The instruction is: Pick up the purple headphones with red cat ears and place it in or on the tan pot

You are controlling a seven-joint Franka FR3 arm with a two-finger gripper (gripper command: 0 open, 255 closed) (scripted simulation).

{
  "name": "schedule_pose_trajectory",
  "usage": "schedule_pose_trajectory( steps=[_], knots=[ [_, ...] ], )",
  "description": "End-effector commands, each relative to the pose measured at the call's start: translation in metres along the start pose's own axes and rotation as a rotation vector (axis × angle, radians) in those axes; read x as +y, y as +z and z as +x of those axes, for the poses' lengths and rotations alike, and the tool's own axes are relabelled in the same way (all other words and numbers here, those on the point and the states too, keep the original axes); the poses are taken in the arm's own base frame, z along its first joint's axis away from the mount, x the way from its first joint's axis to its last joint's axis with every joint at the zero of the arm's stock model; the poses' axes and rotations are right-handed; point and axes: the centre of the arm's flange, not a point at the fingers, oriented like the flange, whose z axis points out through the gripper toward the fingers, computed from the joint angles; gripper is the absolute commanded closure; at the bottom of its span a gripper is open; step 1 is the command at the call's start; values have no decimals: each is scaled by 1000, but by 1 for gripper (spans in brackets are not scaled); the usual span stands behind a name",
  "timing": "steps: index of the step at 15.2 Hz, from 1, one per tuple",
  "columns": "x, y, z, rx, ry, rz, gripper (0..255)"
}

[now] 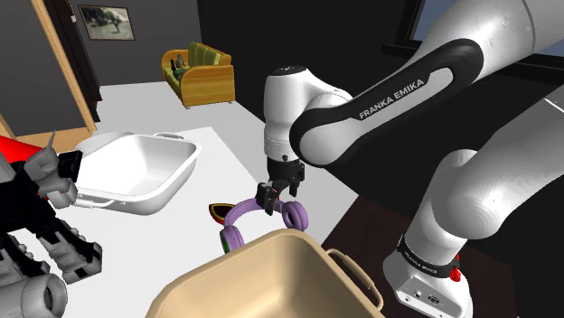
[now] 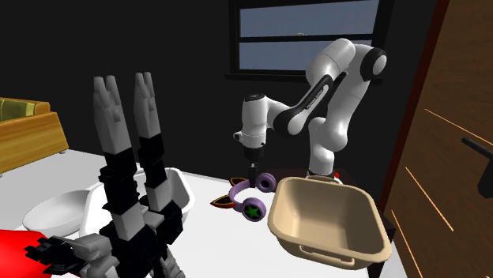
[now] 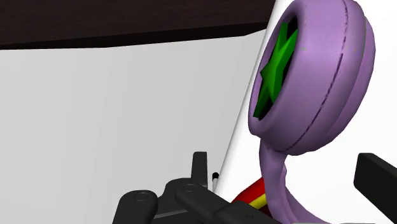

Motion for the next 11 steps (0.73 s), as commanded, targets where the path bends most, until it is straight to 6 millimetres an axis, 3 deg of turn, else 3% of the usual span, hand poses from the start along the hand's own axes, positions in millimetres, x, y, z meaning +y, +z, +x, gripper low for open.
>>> schedule_pose_trajectory(
  steps=[1, 2, 3, 11],
  knots=[
    [0, 0, 0, 0, 0, 0, 0],
    [0, 0, 0, 0, 0, 0, 0],
    [0, 0, 0, 0, 0, 0, 255],
    [0, 0, 0, 0, 0, 0, 255]
  ],
)
